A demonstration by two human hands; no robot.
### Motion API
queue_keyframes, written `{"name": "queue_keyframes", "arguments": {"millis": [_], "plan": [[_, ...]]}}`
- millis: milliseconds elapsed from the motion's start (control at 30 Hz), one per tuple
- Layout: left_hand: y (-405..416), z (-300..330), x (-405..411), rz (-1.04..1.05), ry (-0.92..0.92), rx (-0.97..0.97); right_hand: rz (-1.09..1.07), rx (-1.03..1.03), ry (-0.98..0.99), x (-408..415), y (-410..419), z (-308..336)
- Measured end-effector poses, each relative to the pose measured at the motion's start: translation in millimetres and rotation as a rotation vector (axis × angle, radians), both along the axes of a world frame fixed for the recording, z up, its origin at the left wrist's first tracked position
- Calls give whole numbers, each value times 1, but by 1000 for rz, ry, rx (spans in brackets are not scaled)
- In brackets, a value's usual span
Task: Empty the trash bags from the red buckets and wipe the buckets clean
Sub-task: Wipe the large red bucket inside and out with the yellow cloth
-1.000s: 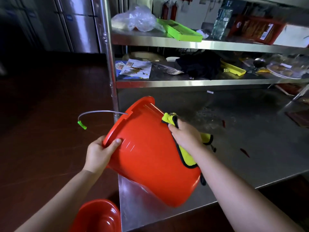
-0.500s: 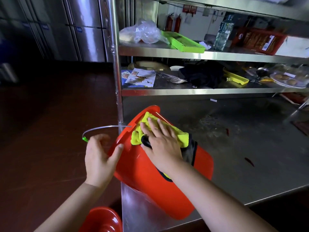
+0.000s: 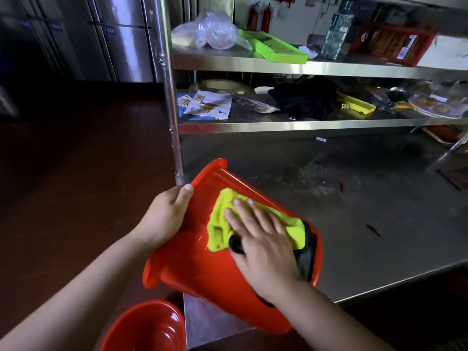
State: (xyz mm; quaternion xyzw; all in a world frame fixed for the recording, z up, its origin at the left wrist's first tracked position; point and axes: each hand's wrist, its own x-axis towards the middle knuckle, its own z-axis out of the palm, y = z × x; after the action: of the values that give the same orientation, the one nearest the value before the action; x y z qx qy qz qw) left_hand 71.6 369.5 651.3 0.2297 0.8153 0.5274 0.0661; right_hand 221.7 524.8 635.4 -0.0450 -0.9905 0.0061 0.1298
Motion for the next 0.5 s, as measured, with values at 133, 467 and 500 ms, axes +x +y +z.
{"name": "queue_keyframes", "arguments": {"millis": [133,467,500], "plan": [[-16,-9,9,-34,52,27,-211,-240,-33,13,50,7],[-23,-20,12,-81,28,195,-137,-9,11,-23,-9,12],[-22,-21,11,-86,7,215,-90,40,10,-28,-24,12]]}}
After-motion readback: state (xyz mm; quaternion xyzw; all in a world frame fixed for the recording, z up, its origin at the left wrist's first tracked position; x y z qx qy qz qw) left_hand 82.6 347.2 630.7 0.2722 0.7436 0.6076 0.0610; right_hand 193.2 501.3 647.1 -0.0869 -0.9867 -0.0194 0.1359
